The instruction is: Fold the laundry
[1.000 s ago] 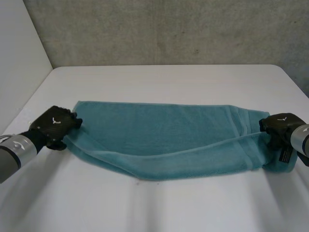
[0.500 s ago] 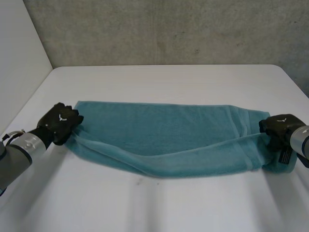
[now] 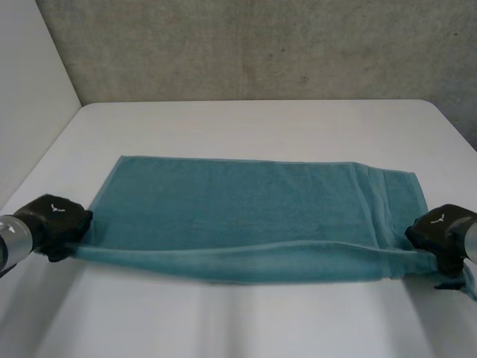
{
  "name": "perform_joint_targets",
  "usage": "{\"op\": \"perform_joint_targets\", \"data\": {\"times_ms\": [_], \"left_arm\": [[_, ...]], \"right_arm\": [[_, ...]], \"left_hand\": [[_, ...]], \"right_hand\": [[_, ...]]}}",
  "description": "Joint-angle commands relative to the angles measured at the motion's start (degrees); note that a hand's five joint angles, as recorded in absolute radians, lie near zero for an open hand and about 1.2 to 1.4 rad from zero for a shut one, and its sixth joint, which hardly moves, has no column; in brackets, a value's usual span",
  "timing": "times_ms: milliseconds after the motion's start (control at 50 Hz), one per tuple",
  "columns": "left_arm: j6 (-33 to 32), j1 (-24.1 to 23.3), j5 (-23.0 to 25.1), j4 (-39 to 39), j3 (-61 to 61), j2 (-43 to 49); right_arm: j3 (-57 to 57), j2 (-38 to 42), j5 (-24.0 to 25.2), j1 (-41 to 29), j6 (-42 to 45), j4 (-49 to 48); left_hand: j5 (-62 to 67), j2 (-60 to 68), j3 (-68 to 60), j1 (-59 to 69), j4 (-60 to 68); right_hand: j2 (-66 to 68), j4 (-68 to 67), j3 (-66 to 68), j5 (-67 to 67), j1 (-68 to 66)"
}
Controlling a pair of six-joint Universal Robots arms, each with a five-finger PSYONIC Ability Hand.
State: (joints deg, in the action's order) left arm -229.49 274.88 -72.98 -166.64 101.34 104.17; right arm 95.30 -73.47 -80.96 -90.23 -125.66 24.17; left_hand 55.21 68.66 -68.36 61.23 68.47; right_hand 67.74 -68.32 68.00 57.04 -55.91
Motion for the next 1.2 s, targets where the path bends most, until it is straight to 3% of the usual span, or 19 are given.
{"op": "perform_joint_targets", "data": {"times_ms": [20, 60, 80, 120, 160, 180, 220, 240, 260, 280, 320, 460, 580, 700, 880, 940, 980, 1020, 1200], "left_arm": [[-0.52, -5.41, -1.99, -4.22, -11.69, 8.33], [2.80, -8.91, -3.04, -6.06, -22.97, 10.61], [2.82, -8.93, -3.05, -6.06, -23.03, 10.62], [5.54, -10.24, -3.84, -7.47, -29.45, 11.59], [11.66, -11.21, -5.15, -13.24, -41.52, 12.11], [11.70, -11.21, -5.16, -13.27, -41.58, 12.11], [18.26, -11.30, -7.25, -24.20, -48.93, 11.50], [18.29, -11.30, -7.26, -24.26, -48.96, 11.50], [20.81, -11.30, -8.92, -30.09, -50.09, 10.37], [20.84, -11.30, -8.93, -30.15, -50.10, 10.36], [22.94, -11.39, -11.21, -38.81, -49.84, 8.25], [23.30, -12.44, -11.22, -38.67, -40.79, 6.75], [23.82, -12.35, -11.04, -38.50, -26.06, 6.31], [24.00, -11.74, -8.24, -39.37, -12.51, 7.36], [24.09, -10.33, -6.47, -40.61, -3.26, 9.39], [24.09, -9.10, -6.47, -40.61, -1.67, 8.95], [24.09, -8.14, -6.47, -40.61, -0.71, 8.51], [24.09, -7.96, -6.47, -40.61, -0.36, 8.16], [24.18, -7.08, -6.30, -40.43, 0.78, 6.93]], "right_arm": [[-12.77, 5.62, -2.36, -3.02, -5.39, -6.59], [-24.49, 7.20, -3.50, -5.30, -11.77, -10.09], [-24.55, 7.20, -3.50, -5.31, -11.80, -10.10], [-37.06, 7.64, -5.25, -6.45, -16.88, -14.56], [-42.52, 7.56, -6.22, -6.54, -19.25, -17.63], [-42.57, 7.55, -6.23, -6.54, -19.27, -17.66], [-48.88, 7.03, -7.19, -6.80, -23.21, -26.41], [-48.90, 7.03, -7.19, -6.80, -23.23, -26.45], [-48.90, 5.90, -7.37, -6.89, -24.53, -31.15], [-47.77, 3.97, -7.63, -6.98, -25.50, -35.11], [-45.58, 1.78, -7.55, -6.80, -25.86, -37.68], [-33.08, -1.23, -5.17, -6.89, -25.69, -38.05], [-19.84, -1.24, 0.96, -7.15, -25.51, -37.79], [-9.81, 2.61, 5.11, -6.80, -23.94, -38.40], [-4.69, 11.95, 5.11, -6.45, -19.54, -37.97], [-3.72, 13.00, 4.85, -6.54, -20.59, -37.97], [-2.32, 12.74, 4.50, -6.19, -21.47, -37.70], [-1.53, 12.74, 4.67, -5.58, -22.43, -37.70], [2.16, 10.37, 5.29, -3.11, -29.47, -37.70]], "left_hand": [[14.79, 11.34, -11.64, 18.77, 11.53], [14.79, 11.34, -11.64, 18.77, 11.53], [14.79, 11.34, -11.64, 18.77, 11.53], [14.79, 11.34, -11.64, 18.77, 11.53], [14.79, 11.34, -11.64, 18.77, 11.53], [14.79, 11.34, -11.64, 18.77, 11.53], [14.79, 11.34, -11.64, 18.77, 11.53], [14.79, 11.34, -11.64, 18.77, 11.53], [14.79, 11.34, -11.64, 18.77, 11.53], [14.79, 11.34, -11.64, 18.77, 11.53], [14.79, 11.34, -11.64, 18.77, 11.53], [14.79, 11.34, -11.64, 18.77, 11.53], [14.79, 11.34, -11.64, 18.77, 11.53], [14.79, 11.34, -11.64, 18.77, 11.53], [14.79, 11.34, -11.64, 18.77, 11.53], [14.79, 11.34, -11.64, 18.77, 11.53], [14.79, 11.34, -11.64, 18.77, 11.53], [14.79, 11.34, -11.64, 18.77, 11.53], [14.79, 11.34, -11.64, 18.77, 11.53]], "right_hand": [[12.26, -11.68, 12.00, 12.96, -24.09], [12.26, -11.68, 12.00, 12.96, -24.09], [12.26, -11.68, 12.00, 12.96, -24.09], [12.26, -11.68, 12.00, 12.96, -24.09], [12.26, -11.68, 12.00, 12.96, -24.09], [12.26, -11.68, 12.00, 12.96, -24.09], [12.26, -11.68, 12.00, 12.96, -24.09], [12.26, -11.68, 12.00, 12.96, -24.09], [12.26, -11.68, 12.00, 12.96, -24.09], [12.26, -11.68, 12.00, 12.96, -24.09], [12.26, -11.68, 12.00, 12.96, -24.09], [12.26, -11.68, 12.00, 12.96, -24.09], [12.26, -11.68, 12.00, 12.96, -24.09], [12.26, -11.68, 12.00, 12.96, -24.09], [12.26, -11.68, 12.00, 12.96, -24.09], [-1.30, 1.88, -1.57, -0.60, -10.53], [-17.37, 17.96, -17.64, -16.68, 5.55], [-23.45, 24.03, -23.71, -22.75, 11.62], [-23.51, 24.09, -23.77, -22.81, 11.68]]}}
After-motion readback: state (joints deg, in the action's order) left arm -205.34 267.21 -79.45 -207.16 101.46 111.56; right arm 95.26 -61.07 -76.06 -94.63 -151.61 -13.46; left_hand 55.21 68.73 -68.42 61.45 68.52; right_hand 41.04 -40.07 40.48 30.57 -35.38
